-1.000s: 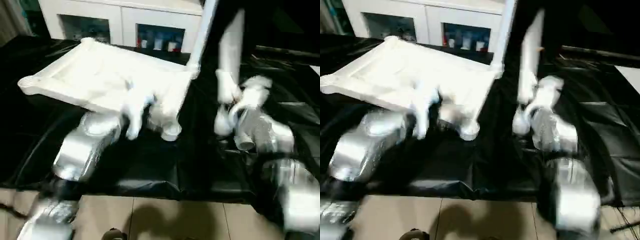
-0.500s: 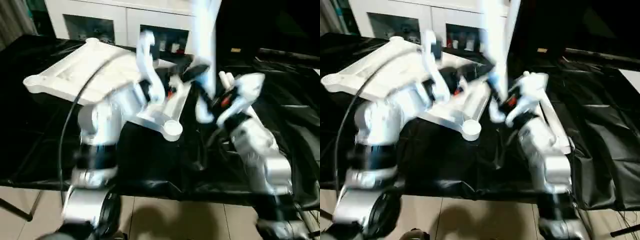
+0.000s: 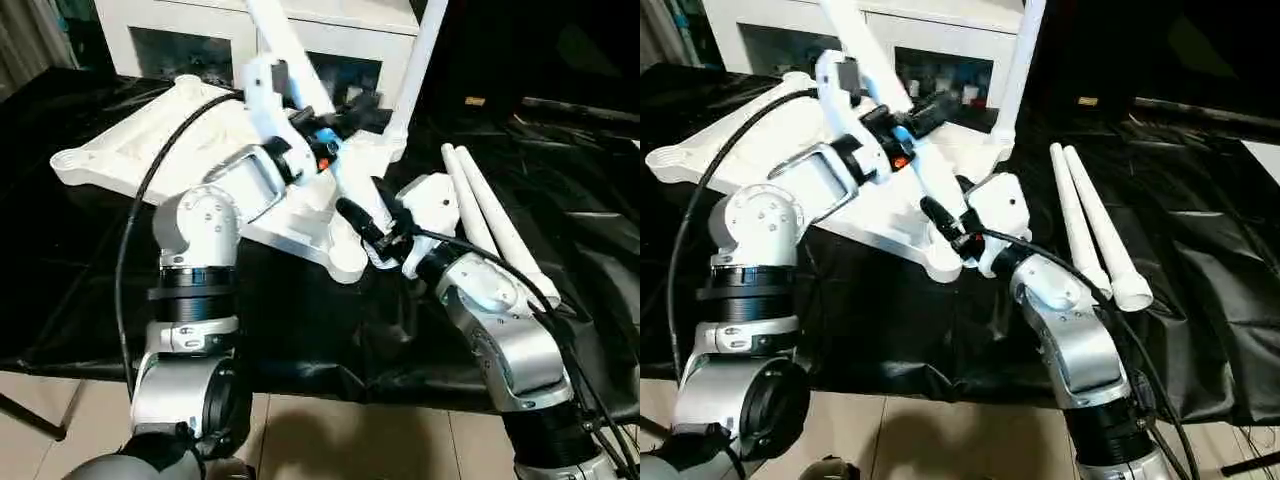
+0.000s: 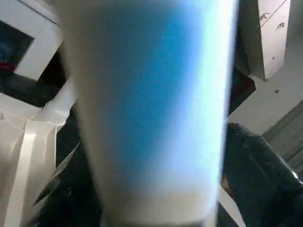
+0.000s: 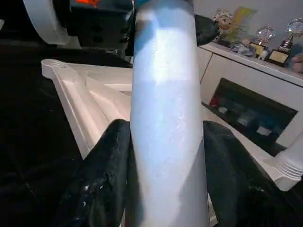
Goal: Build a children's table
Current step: Pick table leg
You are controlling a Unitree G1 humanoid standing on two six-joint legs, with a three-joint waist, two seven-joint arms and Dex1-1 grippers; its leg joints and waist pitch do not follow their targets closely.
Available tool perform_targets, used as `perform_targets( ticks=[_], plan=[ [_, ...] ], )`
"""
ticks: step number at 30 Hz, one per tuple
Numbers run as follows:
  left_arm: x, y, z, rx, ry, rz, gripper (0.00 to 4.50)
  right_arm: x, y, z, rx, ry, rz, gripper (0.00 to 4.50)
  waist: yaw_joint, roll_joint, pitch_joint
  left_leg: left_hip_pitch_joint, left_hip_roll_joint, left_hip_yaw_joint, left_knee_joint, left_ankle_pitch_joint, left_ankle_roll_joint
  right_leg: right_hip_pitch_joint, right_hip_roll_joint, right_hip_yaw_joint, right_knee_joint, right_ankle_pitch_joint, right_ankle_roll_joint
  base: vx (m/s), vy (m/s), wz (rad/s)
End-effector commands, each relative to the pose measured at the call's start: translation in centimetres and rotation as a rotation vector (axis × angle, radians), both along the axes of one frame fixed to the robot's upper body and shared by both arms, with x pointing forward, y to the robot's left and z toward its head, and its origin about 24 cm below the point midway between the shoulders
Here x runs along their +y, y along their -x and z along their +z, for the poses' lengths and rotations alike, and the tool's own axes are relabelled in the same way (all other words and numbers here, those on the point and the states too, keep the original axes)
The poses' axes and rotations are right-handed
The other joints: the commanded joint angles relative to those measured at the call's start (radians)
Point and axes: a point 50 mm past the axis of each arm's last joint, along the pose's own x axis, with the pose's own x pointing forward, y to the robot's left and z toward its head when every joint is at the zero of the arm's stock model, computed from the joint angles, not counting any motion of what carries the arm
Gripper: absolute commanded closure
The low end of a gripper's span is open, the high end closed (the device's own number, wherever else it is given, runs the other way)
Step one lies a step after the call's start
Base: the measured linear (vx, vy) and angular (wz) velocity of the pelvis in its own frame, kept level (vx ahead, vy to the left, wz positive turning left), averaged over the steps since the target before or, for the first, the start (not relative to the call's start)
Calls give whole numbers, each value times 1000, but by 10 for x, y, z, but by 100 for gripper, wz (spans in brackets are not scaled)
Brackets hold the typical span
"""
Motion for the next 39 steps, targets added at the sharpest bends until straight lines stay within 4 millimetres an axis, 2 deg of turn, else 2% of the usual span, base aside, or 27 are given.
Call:
perform_targets(
  ticks=[1, 2, 5, 8, 11, 13, 16, 18, 19, 21, 22, 23, 25, 28, 29, 30, 32, 33, 34, 35, 36, 39],
  plan=[
    [-4, 0, 4, 2, 14, -12, 108, -1, -3, 8, -38, 4, -11, 266, 4, -2, -81, 19, 14, -14, -57, -115, 20, 58, -64, 39, -68, 7, -158, 0, 0, 0],
    [-4, 1, 4, 2, 14, -14, 108, -1, -3, 8, -38, 5, -12, 266, 3, -4, -81, 19, 14, -14, -57, -116, 22, 58, -63, 39, -69, 5, -158, 0, 0, 0],
    [-5, 0, 5, 5, 18, -14, 119, -1, -3, 9, -40, 6, -17, 266, 4, -3, -81, 20, 14, -13, -57, -120, 22, 57, -64, 39, -69, -1, -159, 0, 0, 0],
    [-4, 0, 6, 3, 23, -8, 162, -1, -4, 9, -41, 5, -20, 266, 3, -2, -81, 20, 14, -13, -56, -117, 23, 57, -63, 39, -68, 7, -161, 0, 0, 0],
    [-4, -1, 6, 5, 25, -5, 165, -1, -4, 9, -41, 4, -21, 266, 4, -2, -80, 21, 14, -13, -57, -124, 20, 57, -63, 39, -70, -5, -158, 0, 0, 0],
    [-3, -2, 7, 8, 29, 3, 198, -1, -5, 9, -42, 7, -25, 266, 4, -2, -82, 21, 13, -14, -56, -116, 20, 58, -63, 39, -68, 6, -156, 0, 0, 0],
    [-1, -4, 8, 6, 28, 6, 207, -3, -8, 9, -41, 19, -43, 266, 4, 0, -82, 21, 14, -14, -56, -112, 20, 58, -63, 39, -67, 18, -159, 0, 0, 0],
    [0, -4, 9, 7, 32, 12, 233, -3, -9, 7, -39, 34, -40, 266, 4, 4, -82, 21, 13, -14, -56, -115, 16, 58, -63, 39, -66, 16, -163, 0, 0, 0],
    [0, -4, 9, 7, 32, 8, 243, -3, -9, 7, -39, 40, -35, 266, 3, 2, -82, 21, 13, -14, -56, -115, 15, 59, -63, 39, -67, 17, -163, 0, 0, 0],
    [2, -6, 8, 9, 18, 24, 250, -2, -10, 8, -21, -12, -7, 210, 4, 3, -83, 21, 13, -14, -55, -118, 14, 59, -64, 39, -65, 28, -167, 0, 0, 0],
    [2, -6, 8, 9, 14, 25, 254, -3, -10, 8, -11, -38, -3, 196, 4, 10, -83, 23, 13, -14, -55, -122, 17, 58, -64, 39, -65, 29, -170, 0, 0, 0],
    [3, -6, 7, 10, 11, 26, 261, -3, -10, 9, -3, -61, 0, 193, 3, 6, -84, 22, 12, -14, -55, -127, 20, 59, -62, 39, -66, 31, -170, 0, 0, 0],
    [4, -8, 8, 8, 4, 24, 267, -5, -10, 12, 25, -105, 35, 175, 2, 14, -84, 23, 14, -16, -55, -133, 20, 59, -62, 39, -65, 36, -175, 0, 0, 0],
    [3, -10, 9, 2, -3, 16, 267, -8, -10, 15, 50, -116, 64, 151, 2, 13, -84, 25, 14, -17, -57, -129, 16, 61, -60, 38, -64, 49, -178, 0, 0, 0],
    [3, -11, 10, -1, -13, 12, 267, -13, -10, 18, 78, -143, 87, 150, 2, 12, -85, 24, 14, -16, -56, -128, 13, 60, -62, 38, -65, 49, -182, 0, 0, 0],
    [2, -13, 10, -5, -29, 11, 267, -19, -11, 23, 97, -196, 115, 150, 4, 5, -86, 27, 14, -15, -55, -128, 21, 62, -62, 39, -65, 45, -183, 0, 0, 0],
    [1, -14, 10, -9, -46, 13, 268, -24, -13, 28, 105, -242, 132, 150, 6, 7, -85, 25, 15, -15, -56, -131, 29, 62, -64, 38, -67, 30, -184, 0, 0, 0],
    [-1, -16, 12, -23, -102, 3, 268, -45, -22, 36, 175, -306, 117, 150, 5, 6, -85, 25, 14, -15, -56, -122, 29, 64, -61, 38, -66, 33, -184, 0, 0, 0],
    [-2, -17, 12, -29, -131, -7, 268, -55, -28, 38, 226, -317, 91, 150, 5, 8, -86, 28, 12, -16, -55, -115, 28, 63, -59, 37, -65, 31, -182, 0, 0, 0],
    [-2, -17, 12, -29, -133, -8, 268, -56, -28, 37, 230, -314, 92, 150, 7, 9, -86, 30, 14, -15, -54, -111, 18, 60, -59, 37, -64, 32, -184, 0, 0, 0],
    [-4, -17, 13, -31, -150, -23, 268, -65, -30, 36, 297, -270, 119, 150, 10, 8, -85, 27, 12, -14, -54, -110, 11, 64, -59, 37, -66, 38, -188, 0, 0, 0],
    [-7, -17, 13, -36, -180, -39, 268, -72, -27, 34, 397, -262, 206, 150, 18, 4, -87, 24, 11, -13, -52, -105, 13, 70, -66, 38, -67, 43, -198, 0, 0, 0]
  ],
)
